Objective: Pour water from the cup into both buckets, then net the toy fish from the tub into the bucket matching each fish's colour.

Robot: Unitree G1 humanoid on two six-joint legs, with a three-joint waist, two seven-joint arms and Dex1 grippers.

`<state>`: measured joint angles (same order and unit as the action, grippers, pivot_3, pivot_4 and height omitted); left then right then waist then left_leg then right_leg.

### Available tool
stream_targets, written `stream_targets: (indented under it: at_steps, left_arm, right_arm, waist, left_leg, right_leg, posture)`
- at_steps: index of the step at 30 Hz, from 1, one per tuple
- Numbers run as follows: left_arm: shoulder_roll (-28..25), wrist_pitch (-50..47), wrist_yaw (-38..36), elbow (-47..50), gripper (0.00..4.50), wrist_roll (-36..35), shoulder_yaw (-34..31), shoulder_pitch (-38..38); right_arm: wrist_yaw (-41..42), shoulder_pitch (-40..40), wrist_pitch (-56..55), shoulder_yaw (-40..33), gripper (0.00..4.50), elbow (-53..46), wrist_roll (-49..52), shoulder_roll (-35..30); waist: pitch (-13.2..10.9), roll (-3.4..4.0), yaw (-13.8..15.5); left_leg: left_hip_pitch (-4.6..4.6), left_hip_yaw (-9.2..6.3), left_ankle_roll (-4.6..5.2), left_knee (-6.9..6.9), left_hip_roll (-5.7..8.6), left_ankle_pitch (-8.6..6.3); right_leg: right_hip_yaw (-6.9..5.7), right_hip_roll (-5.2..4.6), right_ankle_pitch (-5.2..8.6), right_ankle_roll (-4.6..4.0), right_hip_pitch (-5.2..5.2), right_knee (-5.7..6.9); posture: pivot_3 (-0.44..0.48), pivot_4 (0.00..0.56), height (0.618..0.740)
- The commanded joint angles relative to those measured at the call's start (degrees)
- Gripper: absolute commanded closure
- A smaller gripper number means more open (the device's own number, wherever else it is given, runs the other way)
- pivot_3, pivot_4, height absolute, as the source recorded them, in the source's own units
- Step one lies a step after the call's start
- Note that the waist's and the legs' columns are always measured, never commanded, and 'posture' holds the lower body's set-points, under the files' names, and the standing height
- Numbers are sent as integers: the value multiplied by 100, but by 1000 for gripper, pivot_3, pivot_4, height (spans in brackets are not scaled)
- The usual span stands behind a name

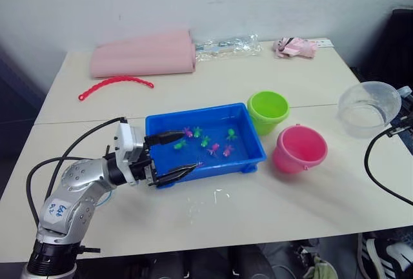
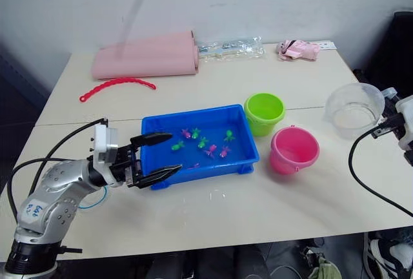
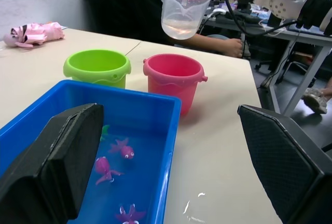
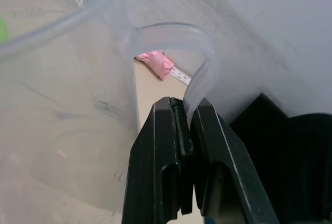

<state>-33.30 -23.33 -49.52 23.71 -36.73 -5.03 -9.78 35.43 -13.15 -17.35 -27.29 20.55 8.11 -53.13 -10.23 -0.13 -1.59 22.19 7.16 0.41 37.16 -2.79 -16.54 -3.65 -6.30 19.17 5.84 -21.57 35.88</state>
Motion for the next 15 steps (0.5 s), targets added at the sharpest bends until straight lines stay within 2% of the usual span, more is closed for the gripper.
stream_targets:
  at_steps: [1,15]
  left_arm:
    - [80,-36,-6,-47,0,-10,146,-162]
    - [298,-159,-47,-152,0,43,557,-736]
  right_arm:
    - [-157,-16,-653,1,4482,92,-293,-173]
    - [-1125,-56,-1659,626,4482,301,-1475,-19]
  waist:
    - [0,0,-2]
    - [-2,-4,3]
  left_leg:
    - [-1,1,-1,0,0,0]
    - [-3,4,-7,4,-1,5]
  right_leg:
    - [0,1,0,0,0,0]
    - [4,2,0,2,0,3]
  posture:
    - [0,150,740]
    - [0,150,740]
